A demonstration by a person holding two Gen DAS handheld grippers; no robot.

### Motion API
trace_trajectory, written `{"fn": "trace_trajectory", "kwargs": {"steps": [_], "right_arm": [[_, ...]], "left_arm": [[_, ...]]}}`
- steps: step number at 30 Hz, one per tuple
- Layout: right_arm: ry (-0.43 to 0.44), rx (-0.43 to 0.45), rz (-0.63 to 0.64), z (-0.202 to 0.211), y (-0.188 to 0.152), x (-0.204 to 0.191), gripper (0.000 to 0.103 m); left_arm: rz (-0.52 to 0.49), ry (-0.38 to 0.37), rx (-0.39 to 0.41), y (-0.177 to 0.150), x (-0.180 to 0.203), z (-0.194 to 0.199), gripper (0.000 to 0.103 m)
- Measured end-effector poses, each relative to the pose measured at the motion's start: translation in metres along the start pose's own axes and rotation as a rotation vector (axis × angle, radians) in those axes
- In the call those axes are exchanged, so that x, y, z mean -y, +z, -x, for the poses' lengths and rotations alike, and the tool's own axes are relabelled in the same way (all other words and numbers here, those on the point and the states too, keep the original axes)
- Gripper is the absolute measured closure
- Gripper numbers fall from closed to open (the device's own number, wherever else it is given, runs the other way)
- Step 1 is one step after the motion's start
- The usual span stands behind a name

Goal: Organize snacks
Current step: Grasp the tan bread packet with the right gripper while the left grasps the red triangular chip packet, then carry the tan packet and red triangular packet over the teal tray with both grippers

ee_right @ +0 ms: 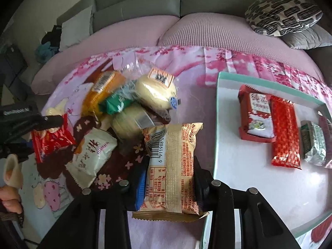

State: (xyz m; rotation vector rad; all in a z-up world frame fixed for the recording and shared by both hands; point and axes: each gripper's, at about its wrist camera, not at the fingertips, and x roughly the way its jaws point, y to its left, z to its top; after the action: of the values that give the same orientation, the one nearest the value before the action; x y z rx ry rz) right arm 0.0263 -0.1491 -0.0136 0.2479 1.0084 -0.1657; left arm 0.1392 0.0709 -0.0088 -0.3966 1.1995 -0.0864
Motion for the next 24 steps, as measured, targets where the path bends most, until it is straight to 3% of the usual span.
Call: {"fn": "trace_trajectory", "kwargs": {"steps": [10, 17, 24], "right_arm": [[0.001, 0.058, -0.023, 0.034, -0.003, 0.017, 0.063], [-0.056, 0.084, -0.127, 0.050, -0.002, 0.067, 0.063], [-0.135, 0.126, -0.262, 0.067, -0.004, 0.128, 0.063]], "left_arm": [[-0.030, -0.026, 0.033, -0.004, 0.014, 0.015, 0.051], [-0.036, -0.031, 0.042, -0.005, 0.021, 0.020, 0.051], [-0.086, -0.097, 0.033, -0.011, 0.048, 0.023, 0.051]]}}
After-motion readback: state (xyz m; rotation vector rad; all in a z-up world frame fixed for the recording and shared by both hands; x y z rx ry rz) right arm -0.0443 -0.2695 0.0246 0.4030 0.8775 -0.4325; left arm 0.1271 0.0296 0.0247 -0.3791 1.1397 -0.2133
